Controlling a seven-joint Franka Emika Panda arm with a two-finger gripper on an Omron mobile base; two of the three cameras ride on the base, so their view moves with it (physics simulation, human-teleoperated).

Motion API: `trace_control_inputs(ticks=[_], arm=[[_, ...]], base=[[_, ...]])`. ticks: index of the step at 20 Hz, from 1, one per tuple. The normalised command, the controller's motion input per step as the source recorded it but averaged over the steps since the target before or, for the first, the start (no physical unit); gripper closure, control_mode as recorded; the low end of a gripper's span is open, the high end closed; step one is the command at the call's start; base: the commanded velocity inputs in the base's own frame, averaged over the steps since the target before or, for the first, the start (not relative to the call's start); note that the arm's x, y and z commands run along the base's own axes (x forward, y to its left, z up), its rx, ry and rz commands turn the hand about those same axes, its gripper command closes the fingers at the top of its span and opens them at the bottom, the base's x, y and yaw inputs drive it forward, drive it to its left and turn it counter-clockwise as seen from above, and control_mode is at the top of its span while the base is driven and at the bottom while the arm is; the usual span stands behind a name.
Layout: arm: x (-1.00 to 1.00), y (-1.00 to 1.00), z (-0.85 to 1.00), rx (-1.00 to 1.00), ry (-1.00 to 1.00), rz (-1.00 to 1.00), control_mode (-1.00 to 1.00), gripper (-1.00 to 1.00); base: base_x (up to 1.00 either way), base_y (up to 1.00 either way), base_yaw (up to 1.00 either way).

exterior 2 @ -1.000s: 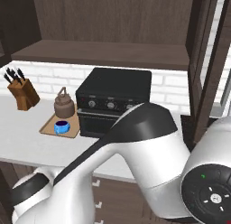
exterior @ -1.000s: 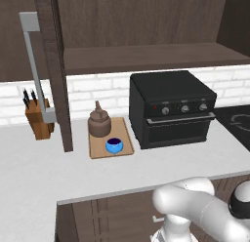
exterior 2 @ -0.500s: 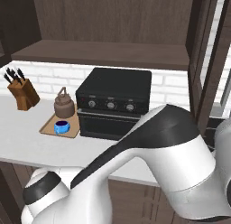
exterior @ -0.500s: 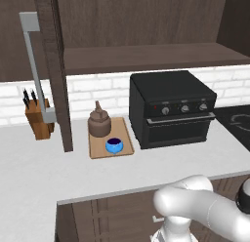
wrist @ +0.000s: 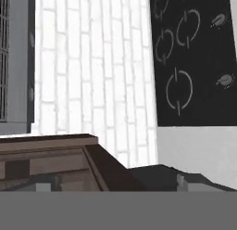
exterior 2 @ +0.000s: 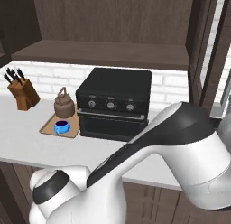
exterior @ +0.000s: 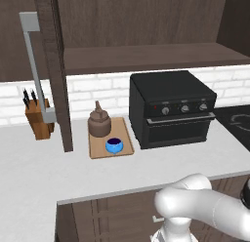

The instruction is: Pick the kettle from the counter and place it on the tray. Then pick the mug from the cabinet and place it on the tray. Then close the cabinet doors.

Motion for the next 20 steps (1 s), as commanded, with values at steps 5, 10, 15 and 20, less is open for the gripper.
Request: trace_control_inputs(ticks=[5,10,15,20], arm=[[0.13,0.14,-0.06,0.01,0.0,0.13,-1.0,-1.0],[0.07,0.19,-0.02,0.01,-0.03,0.15,-1.0,-1.0],[0.06,0.29,0.0,0.0,-0.02,0.15,-1.0,-1.0],[0.03,0.35,-0.01,0.0,0.0,0.16,-1.0,-1.0]], base=[[0.0,0.0,0.0],[0.0,0.0,0.0],[0.0,0.0,0.0],[0.0,0.0,0.0]])
